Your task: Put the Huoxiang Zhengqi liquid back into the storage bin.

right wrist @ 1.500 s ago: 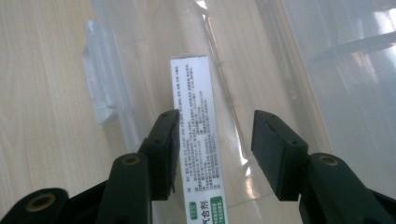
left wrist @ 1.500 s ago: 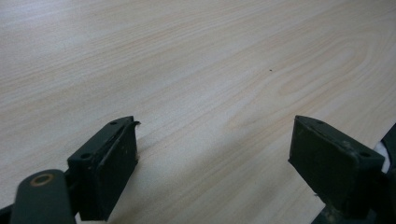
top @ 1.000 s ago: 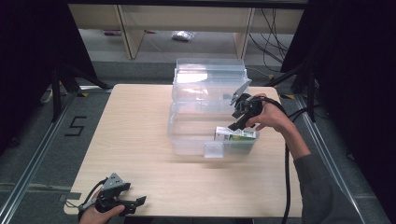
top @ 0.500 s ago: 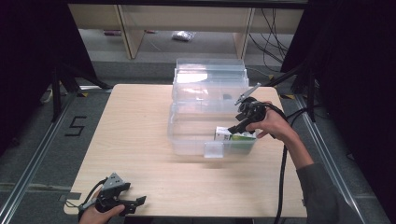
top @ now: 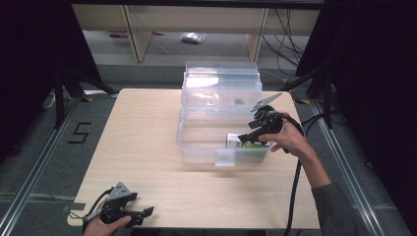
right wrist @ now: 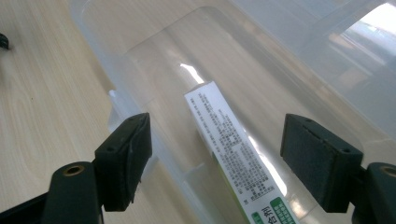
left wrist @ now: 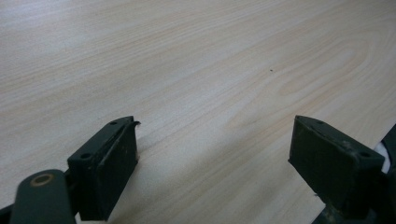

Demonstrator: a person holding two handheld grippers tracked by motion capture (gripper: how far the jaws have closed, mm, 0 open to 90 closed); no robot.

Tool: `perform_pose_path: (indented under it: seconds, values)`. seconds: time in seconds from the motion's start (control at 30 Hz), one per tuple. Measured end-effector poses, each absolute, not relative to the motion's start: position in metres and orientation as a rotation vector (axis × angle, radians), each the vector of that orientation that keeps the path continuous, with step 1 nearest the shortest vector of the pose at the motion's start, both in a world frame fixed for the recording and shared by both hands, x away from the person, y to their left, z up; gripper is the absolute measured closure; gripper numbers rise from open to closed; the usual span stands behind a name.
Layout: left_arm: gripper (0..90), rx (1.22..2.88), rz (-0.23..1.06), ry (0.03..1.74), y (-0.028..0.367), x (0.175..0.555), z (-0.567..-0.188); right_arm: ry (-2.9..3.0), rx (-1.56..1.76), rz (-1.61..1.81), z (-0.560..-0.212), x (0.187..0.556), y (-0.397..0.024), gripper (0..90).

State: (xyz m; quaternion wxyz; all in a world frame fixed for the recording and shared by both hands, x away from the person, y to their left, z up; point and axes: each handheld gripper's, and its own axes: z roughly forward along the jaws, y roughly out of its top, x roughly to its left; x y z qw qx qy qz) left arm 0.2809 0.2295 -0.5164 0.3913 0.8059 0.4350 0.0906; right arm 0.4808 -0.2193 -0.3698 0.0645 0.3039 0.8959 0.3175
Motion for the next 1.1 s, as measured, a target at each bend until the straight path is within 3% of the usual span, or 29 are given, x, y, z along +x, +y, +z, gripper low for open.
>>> perform_pose_path:
  seconds: [1.1]
  values:
    - [14.8, 2.003, 0.233, 1.129, 0.227, 0.279, -0.517, 2.631, 0.966, 1.090, -0.386, 0.445, -0.220, 22.3]
